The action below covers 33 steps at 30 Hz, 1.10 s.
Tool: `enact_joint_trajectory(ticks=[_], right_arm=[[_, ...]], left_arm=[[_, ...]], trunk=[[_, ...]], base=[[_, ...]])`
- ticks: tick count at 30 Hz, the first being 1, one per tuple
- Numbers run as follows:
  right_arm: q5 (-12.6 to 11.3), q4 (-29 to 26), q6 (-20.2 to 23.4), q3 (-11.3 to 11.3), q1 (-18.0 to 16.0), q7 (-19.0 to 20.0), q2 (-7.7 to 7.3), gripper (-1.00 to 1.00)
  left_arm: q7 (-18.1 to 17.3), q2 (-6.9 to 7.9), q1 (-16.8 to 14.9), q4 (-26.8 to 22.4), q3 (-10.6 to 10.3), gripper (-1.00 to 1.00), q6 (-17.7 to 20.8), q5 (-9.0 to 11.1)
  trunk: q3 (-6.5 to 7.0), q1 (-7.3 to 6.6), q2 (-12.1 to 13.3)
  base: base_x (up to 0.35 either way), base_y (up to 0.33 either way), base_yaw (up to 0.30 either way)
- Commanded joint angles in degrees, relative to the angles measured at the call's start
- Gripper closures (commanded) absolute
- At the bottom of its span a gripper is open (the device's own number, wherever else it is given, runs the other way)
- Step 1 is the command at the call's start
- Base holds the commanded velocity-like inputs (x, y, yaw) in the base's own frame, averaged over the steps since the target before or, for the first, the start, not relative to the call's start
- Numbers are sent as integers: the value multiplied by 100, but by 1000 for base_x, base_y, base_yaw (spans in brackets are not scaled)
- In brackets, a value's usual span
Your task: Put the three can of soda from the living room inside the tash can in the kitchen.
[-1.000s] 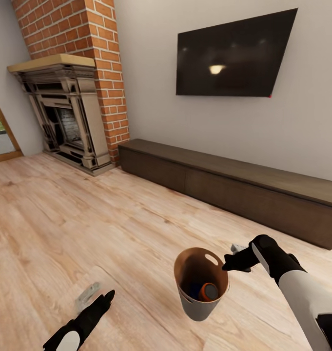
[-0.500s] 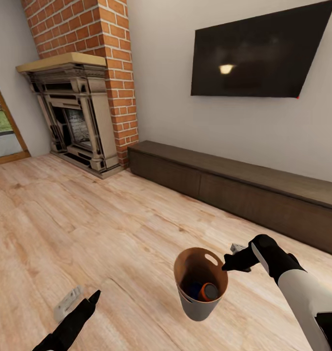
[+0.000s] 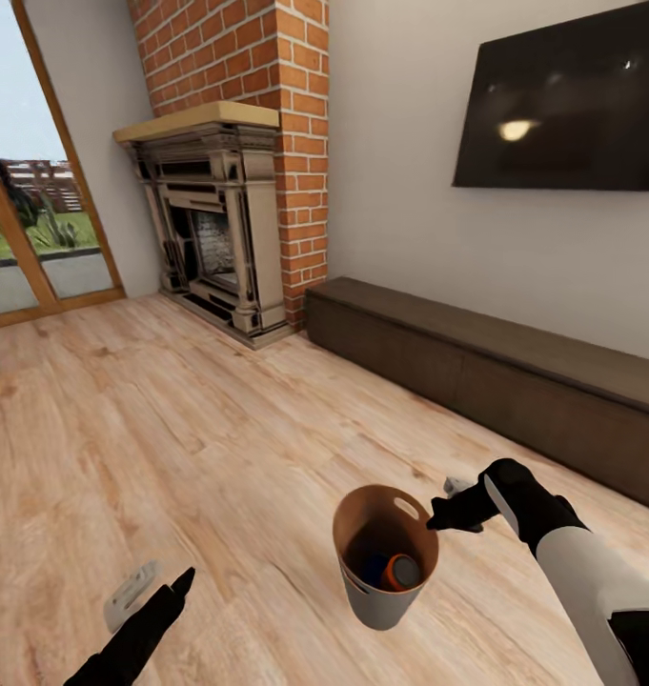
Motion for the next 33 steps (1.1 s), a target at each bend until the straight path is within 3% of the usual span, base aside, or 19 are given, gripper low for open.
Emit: enact_joint_trajectory(ticks=[1,2,3,5,7,8,9,20,33], right_arm=[[-249,-11,65,-14,-2,32,2,100],[-249,-17,65,-13,0,32,2,100],[-248,-26,65,-12,2,32,3,100],[-251,-38,65,-8,5,32,3,100],[-251,-45,65,-4,6,32,0,100],[-252,-48,65,-3,7,32,-3,100],[-255,-55,65,-2,11,36,-5,100],[-256,-184,65,12,53,37,-6,100],[-249,-271,65,18,77,32,11,100]], left_arm=[[-1,14,19,-32,52,-100,36,7],[-1,20,12,-58,101,-100,65,10],[-5,46,-39,-96,276,-100,204,25],[-23,103,-270,-124,781,-100,660,262],[-105,126,-513,-135,1515,-100,1231,1036],[-253,113,-561,-120,1745,-100,1426,1370],[-456,96,-514,-72,1815,-100,1567,1425],[-495,107,-411,22,1837,-100,1614,1349],[-497,107,-410,183,1816,-100,1600,1347]], trunk=[[1,-1,0],[1,-1,0],[1,-1,0],[1,-1,0],[1,-1,0],[0,-1,0],[-4,-1,0],[-12,-1,0],[-13,-1,0]], base=[[248,272,293],[252,266,293],[261,247,293],[268,230,293],[268,224,294],[258,229,287],[266,227,261],[294,204,272],[299,184,32]])
